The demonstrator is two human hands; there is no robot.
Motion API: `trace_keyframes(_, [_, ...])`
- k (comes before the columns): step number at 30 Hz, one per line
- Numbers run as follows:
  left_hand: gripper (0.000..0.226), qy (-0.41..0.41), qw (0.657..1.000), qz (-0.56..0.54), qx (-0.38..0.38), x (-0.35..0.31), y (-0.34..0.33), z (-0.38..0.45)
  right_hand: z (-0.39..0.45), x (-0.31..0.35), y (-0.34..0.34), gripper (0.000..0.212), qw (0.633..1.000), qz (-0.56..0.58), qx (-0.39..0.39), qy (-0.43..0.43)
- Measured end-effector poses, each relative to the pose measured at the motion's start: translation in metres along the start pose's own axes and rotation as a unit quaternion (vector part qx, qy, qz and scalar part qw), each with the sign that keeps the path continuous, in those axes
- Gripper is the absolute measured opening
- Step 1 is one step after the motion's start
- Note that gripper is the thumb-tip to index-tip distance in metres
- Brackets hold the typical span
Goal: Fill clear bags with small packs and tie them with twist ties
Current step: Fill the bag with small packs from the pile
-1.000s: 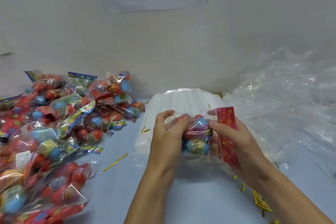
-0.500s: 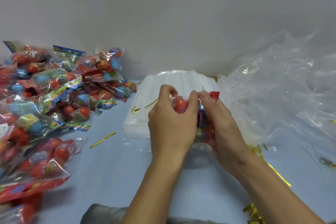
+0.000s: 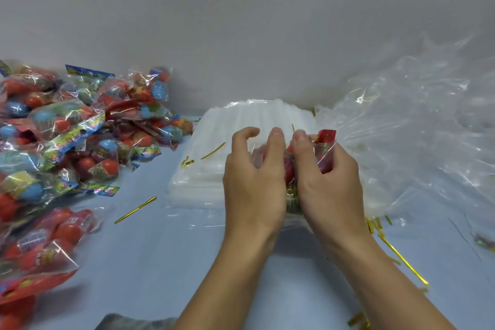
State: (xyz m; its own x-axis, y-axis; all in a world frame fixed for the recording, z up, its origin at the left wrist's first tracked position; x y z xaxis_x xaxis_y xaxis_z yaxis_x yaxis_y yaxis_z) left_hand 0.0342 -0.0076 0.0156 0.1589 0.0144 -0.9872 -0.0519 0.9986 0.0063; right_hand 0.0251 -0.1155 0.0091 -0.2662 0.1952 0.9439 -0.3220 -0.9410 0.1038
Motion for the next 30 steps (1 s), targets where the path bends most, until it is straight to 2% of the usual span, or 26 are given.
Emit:
trace_keyframes(4, [0.026, 0.007, 1.000, -0.013, -0.020, 0.001, 0.005, 0.003, -0.001, 0.003, -0.001, 0.032, 0.999, 0.001, 0.028, 0.020])
trace_keyframes(7, [0.031, -0.046, 0.995, 0.063, -0.056, -0.004, 0.009, 0.002, -0.003, 0.006, -0.004, 0.035, 0.999, -0.006, 0.047, 0.022])
trace_keyframes(10, [0.039, -0.092, 0.982, 0.142, -0.084, -0.011, 0.012, -0.002, -0.005, 0.007, -0.008, 0.041, 0.999, -0.010, 0.030, 0.017])
trace_keyframes(15, [0.036, -0.132, 0.967, 0.198, -0.093, -0.017, 0.012, -0.005, -0.007, 0.004, -0.010, 0.042, 0.999, 0.001, 0.042, -0.006])
trace_keyframes(17, [0.036, -0.118, 0.974, 0.179, -0.073, -0.013, 0.012, -0.002, -0.006, 0.004, -0.010, 0.042, 0.999, -0.010, 0.051, -0.006])
trace_keyframes(21, [0.034, -0.036, 0.994, 0.094, -0.031, -0.003, 0.013, 0.005, -0.003, 0.003, -0.008, 0.043, 0.998, -0.041, 0.045, 0.005])
trace_keyframes(25, [0.037, 0.038, 0.999, 0.001, 0.010, 0.002, 0.008, 0.006, -0.002, 0.000, -0.005, 0.044, 0.999, -0.037, 0.038, -0.007])
trace_keyframes(27, [0.034, 0.032, 0.999, 0.023, -0.003, 0.001, 0.009, 0.007, -0.002, 0.001, -0.005, 0.043, 0.998, -0.026, 0.047, -0.014])
trace_keyframes(30, [0.028, -0.029, 0.993, 0.102, -0.051, -0.006, 0.012, 0.007, -0.004, 0.002, -0.008, 0.044, 0.997, -0.009, 0.073, -0.031])
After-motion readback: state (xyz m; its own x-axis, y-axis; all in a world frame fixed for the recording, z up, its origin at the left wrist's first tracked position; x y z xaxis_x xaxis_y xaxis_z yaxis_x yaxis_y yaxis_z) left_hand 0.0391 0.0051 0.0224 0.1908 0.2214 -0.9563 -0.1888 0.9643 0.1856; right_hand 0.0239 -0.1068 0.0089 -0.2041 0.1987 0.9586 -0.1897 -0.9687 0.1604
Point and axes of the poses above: each hand's wrist, its own z-axis towards the middle knuckle, its own y-axis out of the back of the hand, x = y × z, the point moved 4 cm from there along z, towards the middle knuckle, and after that the axes turned 9 degrees about x, right-handed, at the moved point
